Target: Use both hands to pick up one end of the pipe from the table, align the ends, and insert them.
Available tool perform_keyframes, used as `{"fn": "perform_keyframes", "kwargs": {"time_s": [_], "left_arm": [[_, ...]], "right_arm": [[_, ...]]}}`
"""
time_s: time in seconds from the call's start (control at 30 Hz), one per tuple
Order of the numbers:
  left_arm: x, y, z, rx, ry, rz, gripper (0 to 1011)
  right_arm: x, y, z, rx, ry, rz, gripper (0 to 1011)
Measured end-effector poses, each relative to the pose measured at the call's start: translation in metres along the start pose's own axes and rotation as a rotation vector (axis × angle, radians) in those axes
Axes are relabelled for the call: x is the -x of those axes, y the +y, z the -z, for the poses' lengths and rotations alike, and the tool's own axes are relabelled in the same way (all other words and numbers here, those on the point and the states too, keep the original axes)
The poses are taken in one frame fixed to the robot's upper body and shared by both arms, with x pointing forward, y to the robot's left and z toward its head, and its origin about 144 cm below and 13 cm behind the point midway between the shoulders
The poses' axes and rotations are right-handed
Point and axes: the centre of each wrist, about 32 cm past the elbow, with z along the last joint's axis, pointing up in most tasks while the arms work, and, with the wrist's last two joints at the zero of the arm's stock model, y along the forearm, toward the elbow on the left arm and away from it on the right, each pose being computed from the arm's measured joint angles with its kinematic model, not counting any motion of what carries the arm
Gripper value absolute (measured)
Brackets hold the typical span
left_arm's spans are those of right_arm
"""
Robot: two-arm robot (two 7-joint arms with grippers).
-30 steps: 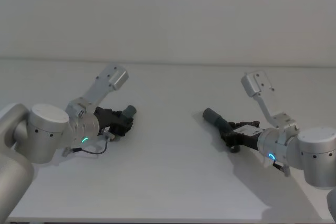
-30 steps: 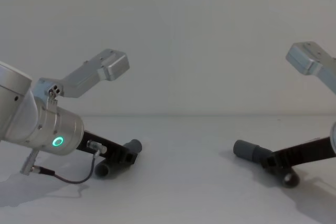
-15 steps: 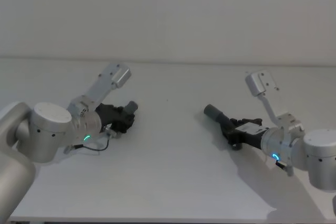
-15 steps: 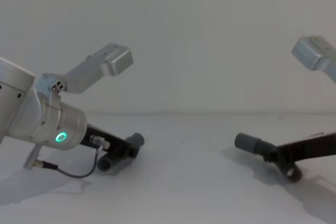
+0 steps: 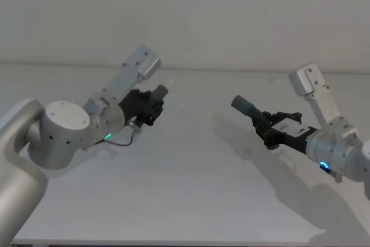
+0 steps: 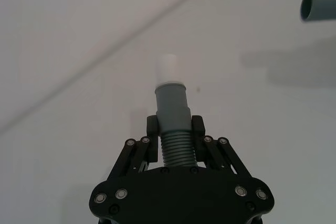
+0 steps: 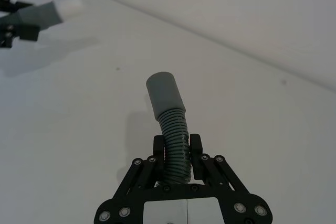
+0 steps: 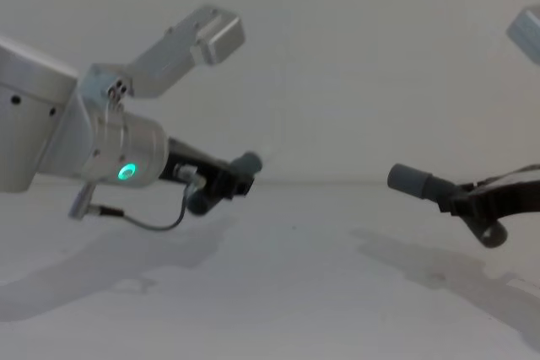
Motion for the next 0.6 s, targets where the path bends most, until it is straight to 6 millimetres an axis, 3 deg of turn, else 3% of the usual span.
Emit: {"fn": "perform_keyframes", "kwargs": {"time_s": [0.23,0.6], "left_arm": [[0.004,0.004,-0.016,0.069,-0.043,-0.005,366],[0.000,0.007,-0.010,0.040,-0.072,0.044,366]], "right_arm": [[-0.014,-0.012,0.000,-0.021,-0.107,-0.058,287],[-0.028,-0.023,0.005,0.002,-0.243,-0.167,289]]}}
